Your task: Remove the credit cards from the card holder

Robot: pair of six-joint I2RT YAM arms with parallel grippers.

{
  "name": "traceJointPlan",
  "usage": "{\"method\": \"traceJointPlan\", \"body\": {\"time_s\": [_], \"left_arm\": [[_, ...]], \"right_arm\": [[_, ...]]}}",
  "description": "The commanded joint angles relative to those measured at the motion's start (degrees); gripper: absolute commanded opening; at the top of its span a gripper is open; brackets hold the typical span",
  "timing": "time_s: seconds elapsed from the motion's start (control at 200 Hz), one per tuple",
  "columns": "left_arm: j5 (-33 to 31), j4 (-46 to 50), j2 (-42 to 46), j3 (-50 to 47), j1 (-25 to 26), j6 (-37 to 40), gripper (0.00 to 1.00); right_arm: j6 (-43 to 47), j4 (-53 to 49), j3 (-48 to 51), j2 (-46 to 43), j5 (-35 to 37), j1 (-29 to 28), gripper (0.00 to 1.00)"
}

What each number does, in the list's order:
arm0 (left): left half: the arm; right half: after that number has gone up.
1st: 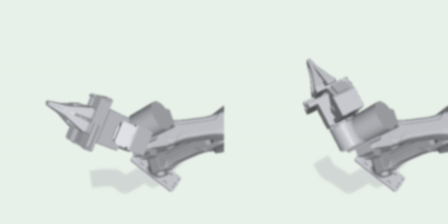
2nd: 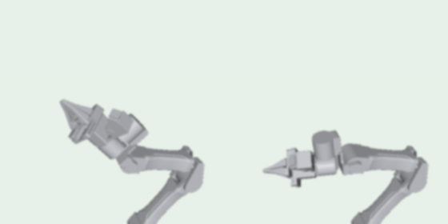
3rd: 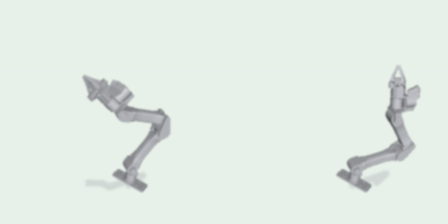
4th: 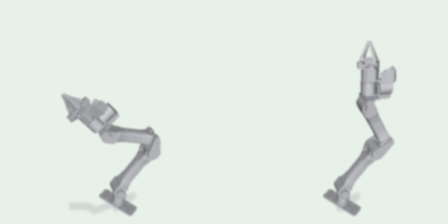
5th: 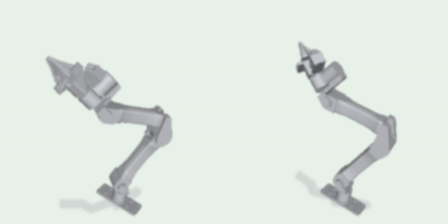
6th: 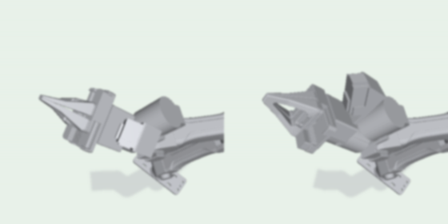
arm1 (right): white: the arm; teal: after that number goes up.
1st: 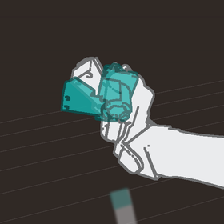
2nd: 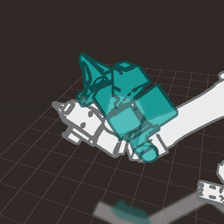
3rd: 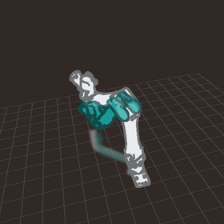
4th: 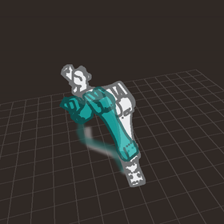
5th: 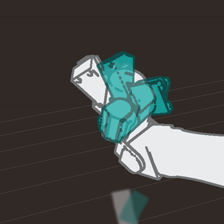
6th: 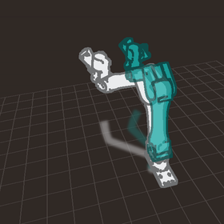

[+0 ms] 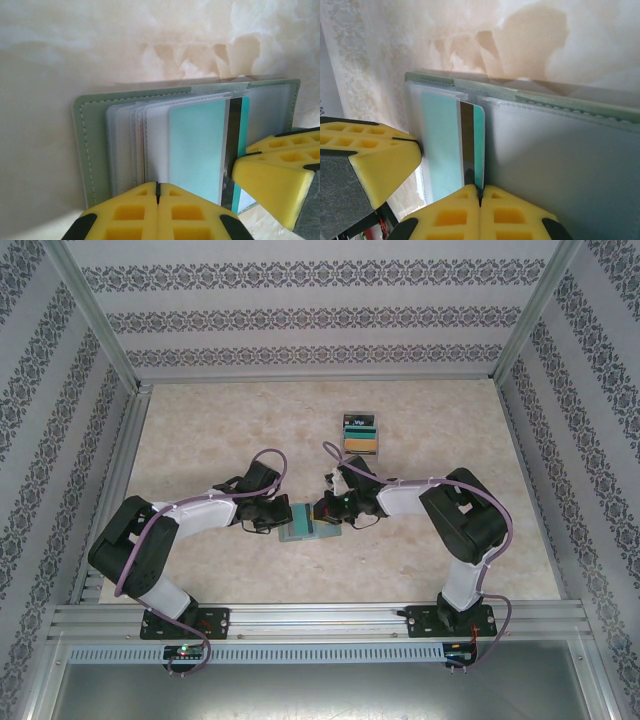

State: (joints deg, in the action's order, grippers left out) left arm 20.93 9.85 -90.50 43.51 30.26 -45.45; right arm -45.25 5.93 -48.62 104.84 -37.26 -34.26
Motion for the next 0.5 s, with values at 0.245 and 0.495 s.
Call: {"method": "traceJointPlan", "body": {"time_s": [0.245, 0.495], "left_arm": [[-2.11, 5.45, -2.67, -0.35, -0.58, 1.99, 0.05], [-1.86, 6.06, -2.41, 0.31, -0.62, 2.65, 0.05]], "right_arm": [[3.21, -2.6, 4.86, -3.98, -0.42, 5.09, 0.0], [6.53, -5.57, 7.66, -10.64, -2.87, 9.32, 0.0]]}}
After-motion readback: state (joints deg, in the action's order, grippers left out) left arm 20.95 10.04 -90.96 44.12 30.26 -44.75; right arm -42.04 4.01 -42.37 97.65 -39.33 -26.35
